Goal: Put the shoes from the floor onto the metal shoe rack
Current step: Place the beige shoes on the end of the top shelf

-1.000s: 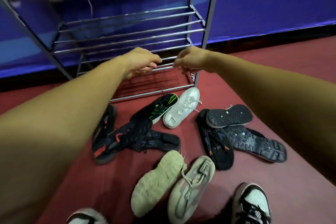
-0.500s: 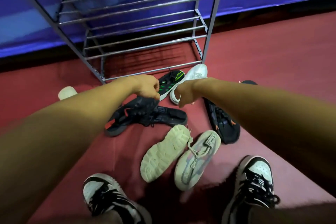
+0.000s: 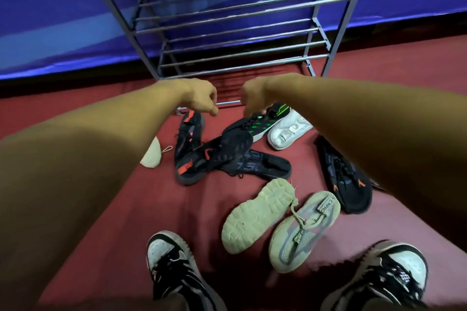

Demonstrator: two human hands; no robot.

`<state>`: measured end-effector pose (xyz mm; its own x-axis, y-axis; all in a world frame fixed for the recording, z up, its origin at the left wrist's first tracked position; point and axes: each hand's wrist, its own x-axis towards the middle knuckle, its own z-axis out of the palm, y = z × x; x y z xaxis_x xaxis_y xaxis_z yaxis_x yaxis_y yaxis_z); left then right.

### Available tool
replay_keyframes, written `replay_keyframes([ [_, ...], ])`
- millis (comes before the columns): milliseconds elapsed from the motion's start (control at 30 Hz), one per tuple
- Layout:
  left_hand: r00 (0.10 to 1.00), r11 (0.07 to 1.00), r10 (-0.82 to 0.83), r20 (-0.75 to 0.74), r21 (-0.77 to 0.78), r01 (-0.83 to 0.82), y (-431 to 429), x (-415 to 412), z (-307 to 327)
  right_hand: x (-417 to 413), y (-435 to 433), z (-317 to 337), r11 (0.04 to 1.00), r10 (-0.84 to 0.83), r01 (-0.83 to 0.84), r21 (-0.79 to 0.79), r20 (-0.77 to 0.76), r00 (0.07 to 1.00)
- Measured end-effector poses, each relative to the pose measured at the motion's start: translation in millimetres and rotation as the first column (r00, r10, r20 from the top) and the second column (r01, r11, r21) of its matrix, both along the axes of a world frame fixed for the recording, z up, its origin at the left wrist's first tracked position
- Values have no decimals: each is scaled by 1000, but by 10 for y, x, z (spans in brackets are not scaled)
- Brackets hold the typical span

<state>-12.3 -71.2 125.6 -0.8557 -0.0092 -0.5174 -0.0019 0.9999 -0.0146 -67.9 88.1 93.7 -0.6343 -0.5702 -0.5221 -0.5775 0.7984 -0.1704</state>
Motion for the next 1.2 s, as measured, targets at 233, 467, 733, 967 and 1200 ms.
replay_keyframes([
  [233,995,993,97,30,-63,-95,-598,75,-8,8,-480,8,998,29,-28,-62,18,999],
  [467,992,992,117,44,-61,-114,-864,5,-136,-28,-871,-66,998,54,-52,-39,43,998],
  [733,975,980,194,106,-54,-190,-1466,41,-476,-133,-1645,-482,990,142,-142,-11,138,980],
  [967,951,961,269,151,-101,-256,-2075,130,-782,-223,-2220,-859,987,159,-157,-21,199,967],
  [1200,929,946,320,188,-120,-301,-2523,210,-1283,-220,-2692,-1356,986,164,-156,-53,254,953],
])
